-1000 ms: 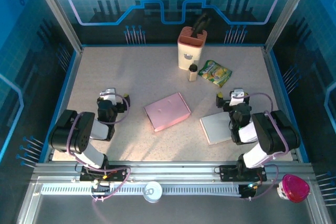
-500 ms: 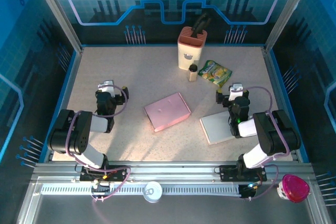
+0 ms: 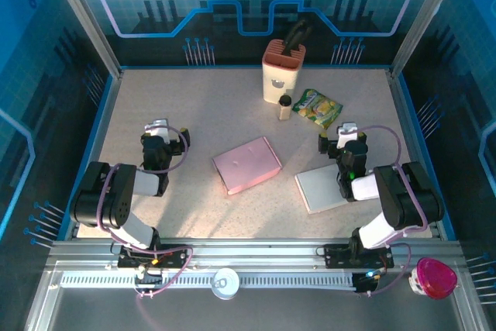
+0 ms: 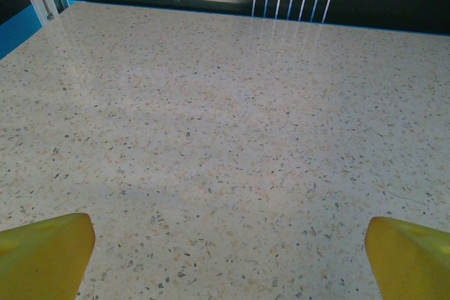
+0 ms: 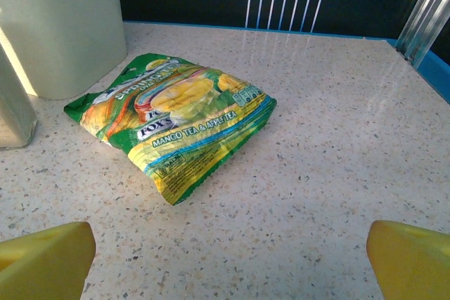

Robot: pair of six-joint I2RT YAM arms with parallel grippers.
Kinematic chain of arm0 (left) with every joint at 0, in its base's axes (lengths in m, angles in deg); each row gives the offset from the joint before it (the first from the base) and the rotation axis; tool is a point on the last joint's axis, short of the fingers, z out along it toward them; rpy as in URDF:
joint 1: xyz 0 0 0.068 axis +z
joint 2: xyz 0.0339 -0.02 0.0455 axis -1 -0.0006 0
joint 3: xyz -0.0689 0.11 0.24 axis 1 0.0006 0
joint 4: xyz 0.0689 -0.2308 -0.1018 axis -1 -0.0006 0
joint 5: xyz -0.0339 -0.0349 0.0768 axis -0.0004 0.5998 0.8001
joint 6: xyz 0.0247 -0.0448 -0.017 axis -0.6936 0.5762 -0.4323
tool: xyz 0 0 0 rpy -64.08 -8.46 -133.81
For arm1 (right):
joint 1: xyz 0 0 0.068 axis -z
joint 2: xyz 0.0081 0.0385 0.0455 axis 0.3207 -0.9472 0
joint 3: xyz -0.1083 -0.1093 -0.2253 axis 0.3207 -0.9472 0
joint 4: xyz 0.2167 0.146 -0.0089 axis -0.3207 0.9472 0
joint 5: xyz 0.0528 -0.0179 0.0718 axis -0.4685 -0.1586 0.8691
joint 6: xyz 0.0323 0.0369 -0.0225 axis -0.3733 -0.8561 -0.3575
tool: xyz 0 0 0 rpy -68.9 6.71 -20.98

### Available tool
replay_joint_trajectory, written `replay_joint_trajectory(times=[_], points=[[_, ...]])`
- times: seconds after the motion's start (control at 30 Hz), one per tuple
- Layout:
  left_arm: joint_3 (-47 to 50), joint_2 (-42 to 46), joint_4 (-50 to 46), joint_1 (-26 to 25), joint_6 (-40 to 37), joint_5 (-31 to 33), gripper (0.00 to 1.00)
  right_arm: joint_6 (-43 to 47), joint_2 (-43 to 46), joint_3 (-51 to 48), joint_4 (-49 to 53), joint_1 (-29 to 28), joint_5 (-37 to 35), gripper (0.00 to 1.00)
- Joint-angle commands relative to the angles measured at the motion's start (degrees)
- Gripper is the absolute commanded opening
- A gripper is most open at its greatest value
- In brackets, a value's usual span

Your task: Fold the paper box

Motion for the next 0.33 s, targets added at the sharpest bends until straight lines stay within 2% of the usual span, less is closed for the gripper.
replay_joint_trajectory(times=[0.0, 0.2, 0.3], points=[[-0.03, 1.00, -0.10, 0.40, 1.07, -0.42, 0.99, 0.75, 1.05, 1.13, 0.17, -0.35, -1.04, 1.00], [-0.09, 0.92, -0.10, 0.40, 1.07, -0.42, 0.99, 1.39, 0.88, 2.45, 2.58, -0.66, -0.60, 1.00], [0.13, 0.98, 0.11, 0.40, 1.03, -0.50, 0.99, 1.28, 0.72, -0.82, -4.38, -0.97, -1.94, 1.00]])
